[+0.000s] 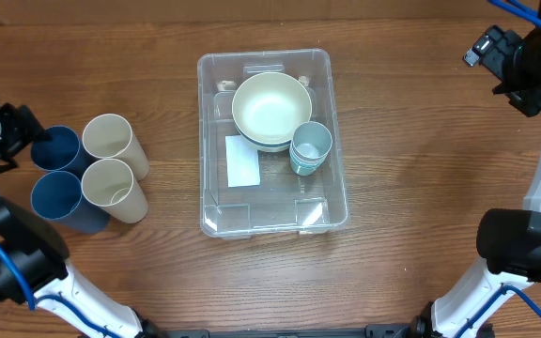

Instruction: Pack container

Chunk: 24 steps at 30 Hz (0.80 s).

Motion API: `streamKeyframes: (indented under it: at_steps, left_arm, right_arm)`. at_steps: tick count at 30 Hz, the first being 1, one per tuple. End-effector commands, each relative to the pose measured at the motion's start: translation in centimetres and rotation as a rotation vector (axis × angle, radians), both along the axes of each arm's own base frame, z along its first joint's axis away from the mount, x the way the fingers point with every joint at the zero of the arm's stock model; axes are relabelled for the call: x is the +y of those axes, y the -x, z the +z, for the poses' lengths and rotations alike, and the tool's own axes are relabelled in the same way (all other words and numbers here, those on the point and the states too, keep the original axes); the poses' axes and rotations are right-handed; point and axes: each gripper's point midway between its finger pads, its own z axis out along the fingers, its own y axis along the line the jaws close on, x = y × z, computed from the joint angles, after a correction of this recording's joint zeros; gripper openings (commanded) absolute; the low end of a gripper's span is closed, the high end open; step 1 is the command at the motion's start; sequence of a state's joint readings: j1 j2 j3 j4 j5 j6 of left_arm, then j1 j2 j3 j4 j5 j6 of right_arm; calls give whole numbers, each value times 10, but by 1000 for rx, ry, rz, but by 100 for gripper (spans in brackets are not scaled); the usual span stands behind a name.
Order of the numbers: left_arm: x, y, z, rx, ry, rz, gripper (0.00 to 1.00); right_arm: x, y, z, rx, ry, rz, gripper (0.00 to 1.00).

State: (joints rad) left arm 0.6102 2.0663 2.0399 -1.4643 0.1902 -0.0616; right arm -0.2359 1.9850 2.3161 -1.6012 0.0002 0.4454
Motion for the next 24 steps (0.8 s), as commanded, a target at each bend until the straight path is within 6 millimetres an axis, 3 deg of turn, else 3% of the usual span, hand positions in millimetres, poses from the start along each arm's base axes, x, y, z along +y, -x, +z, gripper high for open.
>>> streamKeyframes:
  at_steps: [1, 5, 7, 12, 19, 24]
  left_arm:
    - [-12, -11, -25, 15, 76, -86, 73]
    - [-12, -12, -29, 16, 83, -93, 66]
    - [-12, -12, -29, 17, 83, -93, 56]
    - [-11, -12, -29, 16, 78, -91, 4]
    - [-1, -8, -17, 28, 12, -42, 4]
    - [5, -13, 33, -82, -75, -22, 4]
  right_arm:
    - [0, 1, 15, -43, 3, -12, 100]
    - [0, 1, 14, -43, 3, -11, 100]
    - [0, 1, 14, -43, 3, -12, 100]
    - [0, 1, 15, -43, 3, -12, 100]
    - [0, 1, 14, -43, 3, -11, 100]
    - [0, 1, 14, -43, 3, -11, 100]
